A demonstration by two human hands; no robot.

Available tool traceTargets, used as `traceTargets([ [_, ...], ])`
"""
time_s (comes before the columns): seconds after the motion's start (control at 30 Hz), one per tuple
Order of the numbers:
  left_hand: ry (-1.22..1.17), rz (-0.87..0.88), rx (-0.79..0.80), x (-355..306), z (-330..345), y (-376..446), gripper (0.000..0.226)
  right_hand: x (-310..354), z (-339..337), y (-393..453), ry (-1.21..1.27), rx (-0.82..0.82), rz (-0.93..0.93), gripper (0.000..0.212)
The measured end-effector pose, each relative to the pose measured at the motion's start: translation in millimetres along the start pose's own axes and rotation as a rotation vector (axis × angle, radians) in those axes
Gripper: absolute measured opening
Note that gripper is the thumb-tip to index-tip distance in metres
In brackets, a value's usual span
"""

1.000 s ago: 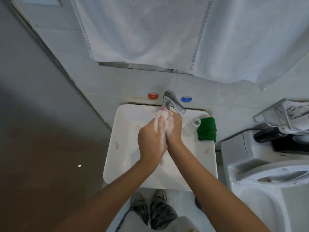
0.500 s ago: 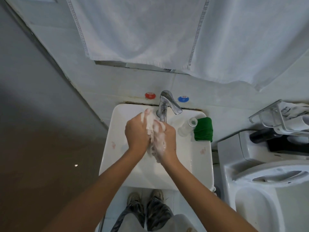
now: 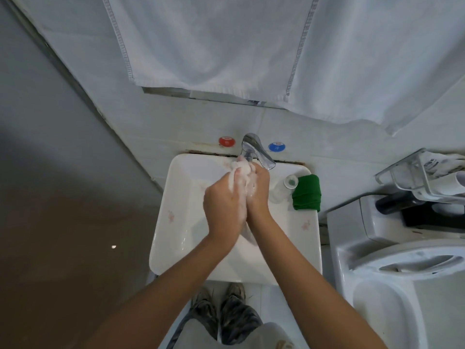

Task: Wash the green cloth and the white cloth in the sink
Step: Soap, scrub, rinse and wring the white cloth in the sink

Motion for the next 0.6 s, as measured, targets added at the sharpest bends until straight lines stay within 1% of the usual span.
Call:
traceTargets([
  [0.07,0.078,-0.002,-0.019,7,-7,20,0.045,-8,6,-12,0.0,0.04,0.041,0.033],
  [0.17,0.145,-0.027,0.036,14,-21,38,0.052,-24,3,-24,-0.144,0.118,0.001,0.039],
  [0.23,0.144,-0.04,0.06,13,-23,35,0.052,-23,-6,-22,-0.168,0.192,-0.024,0.046],
  [0.27,0.139,-0.044,0.063,16,-24,34,0.052,-19,-12,-22,-0.193,0.214,-0.07,0.047],
  [0.33,0.139,-0.039,0.085,21,-26,36,0.051,-12,-24,-23,-0.29,0.247,-0.227,0.041],
  [0.37,0.16,-0.032,0.104,24,-27,38,0.05,-10,-28,-24,-0.318,0.292,-0.252,0.039],
  [0.4,0.186,-0.021,0.122,27,-29,40,0.05,-7,-32,-26,-0.346,0.36,-0.228,0.043],
  [0.47,0.21,0.014,0.132,30,-34,44,0.05,-2,-37,-29,-0.445,0.489,-0.2,0.065],
  [0.53,0.198,0.056,0.138,31,-41,46,0.05,0,-40,-29,-0.656,0.546,-0.315,0.079],
  [0.6,0.166,0.07,0.149,30,-47,50,0.048,-1,-42,-26,-0.851,0.521,-0.424,0.082],
])
Point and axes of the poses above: each hand's wrist, its own y-axis towards the middle knuckle, its own z-axis out of the palm, x = y × z, the point moved 1 cm from there along y, towards the middle knuckle, and after that the axes turned 7 degrees about x, right-handed, at the moved point
